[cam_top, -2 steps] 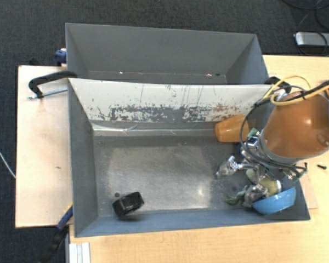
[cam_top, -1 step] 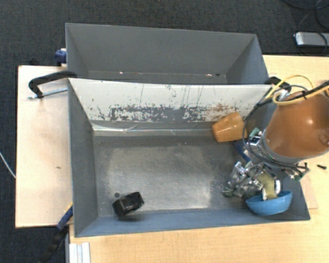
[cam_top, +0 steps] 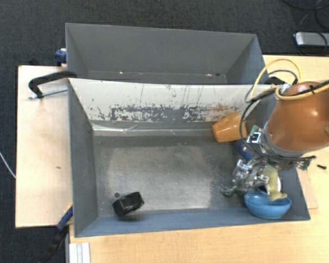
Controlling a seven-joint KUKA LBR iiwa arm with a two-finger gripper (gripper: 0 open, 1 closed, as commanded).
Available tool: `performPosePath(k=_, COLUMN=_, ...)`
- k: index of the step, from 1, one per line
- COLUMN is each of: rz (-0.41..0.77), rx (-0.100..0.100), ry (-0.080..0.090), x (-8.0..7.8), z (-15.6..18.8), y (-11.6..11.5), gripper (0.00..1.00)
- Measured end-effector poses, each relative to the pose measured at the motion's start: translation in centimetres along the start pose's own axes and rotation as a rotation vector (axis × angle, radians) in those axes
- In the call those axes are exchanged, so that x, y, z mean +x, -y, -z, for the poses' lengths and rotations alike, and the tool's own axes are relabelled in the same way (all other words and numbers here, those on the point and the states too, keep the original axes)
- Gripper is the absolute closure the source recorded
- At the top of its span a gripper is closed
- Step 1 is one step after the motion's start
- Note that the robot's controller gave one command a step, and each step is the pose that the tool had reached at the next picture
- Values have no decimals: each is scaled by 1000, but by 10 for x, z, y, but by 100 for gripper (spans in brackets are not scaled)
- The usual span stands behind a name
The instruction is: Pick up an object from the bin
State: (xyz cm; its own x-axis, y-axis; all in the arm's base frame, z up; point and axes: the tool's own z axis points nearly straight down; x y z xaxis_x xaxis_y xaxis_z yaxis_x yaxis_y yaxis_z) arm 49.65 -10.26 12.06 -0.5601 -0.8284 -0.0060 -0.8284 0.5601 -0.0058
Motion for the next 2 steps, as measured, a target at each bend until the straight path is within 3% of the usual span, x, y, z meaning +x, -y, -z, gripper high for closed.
performPosePath(k=1, rz=-2, rx=-3, ry=0, x=0, z=-1, y=-1, gripper=0)
performPosePath(k=2, rz=404, rx=-21, ry=-14, x=-1, z=-40, y=-7, gripper=0)
